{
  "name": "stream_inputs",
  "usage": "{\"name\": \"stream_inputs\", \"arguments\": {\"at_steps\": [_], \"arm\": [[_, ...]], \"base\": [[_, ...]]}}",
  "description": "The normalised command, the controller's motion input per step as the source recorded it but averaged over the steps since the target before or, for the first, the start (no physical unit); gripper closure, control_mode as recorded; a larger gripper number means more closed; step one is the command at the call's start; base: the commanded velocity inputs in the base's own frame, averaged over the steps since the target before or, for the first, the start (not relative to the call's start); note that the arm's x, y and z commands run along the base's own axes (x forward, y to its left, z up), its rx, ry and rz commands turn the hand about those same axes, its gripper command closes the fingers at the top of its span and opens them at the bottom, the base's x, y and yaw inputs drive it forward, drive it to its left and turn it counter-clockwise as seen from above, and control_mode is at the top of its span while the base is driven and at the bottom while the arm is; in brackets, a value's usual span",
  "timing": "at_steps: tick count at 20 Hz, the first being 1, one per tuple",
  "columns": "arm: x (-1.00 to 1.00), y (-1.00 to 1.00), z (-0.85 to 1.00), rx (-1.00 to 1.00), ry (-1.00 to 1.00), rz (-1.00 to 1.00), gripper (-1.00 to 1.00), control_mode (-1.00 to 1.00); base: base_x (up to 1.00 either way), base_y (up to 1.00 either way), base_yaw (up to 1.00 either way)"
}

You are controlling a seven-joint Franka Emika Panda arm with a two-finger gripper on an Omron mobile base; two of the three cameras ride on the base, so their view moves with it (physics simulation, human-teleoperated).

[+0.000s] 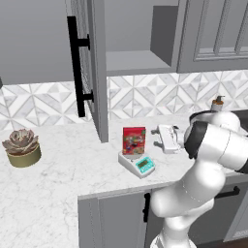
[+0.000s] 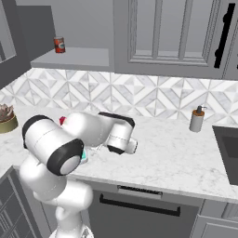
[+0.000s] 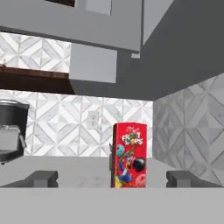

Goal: Pick the cereal and place it on the digital scale for weighing, and close the cabinet.

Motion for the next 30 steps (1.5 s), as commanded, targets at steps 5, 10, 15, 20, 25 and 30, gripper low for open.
{"name": "stream_inputs", "arguments": {"at_steps": [5, 10, 15, 20, 25, 30], "arm": [[-0.95, -0.11, 0.65, 0.0, -0.44, -0.01, -1.0, -1.0], [-0.87, 0.0, 1.0, 0.0, -0.24, -0.04, -1.0, -1.0], [-0.88, 0.01, 1.0, -0.01, -0.1, -0.02, -1.0, -1.0], [-0.95, 0.2, 1.0, 0.0, -0.09, -0.04, -1.0, -1.0], [-0.87, 0.65, 0.67, 0.0, -0.11, -0.16, -1.0, -1.0], [-0.97, 0.69, 0.54, 0.0, -0.2, -0.23, -1.0, -1.0]], "base": [[0.0, 0.0, 0.0], [0.0, 0.0, 0.0], [0.0, 0.0, 0.0], [0.0, 0.0, 0.0], [0.0, 0.0, 0.0], [0.0, 0.0, 0.0]]}}
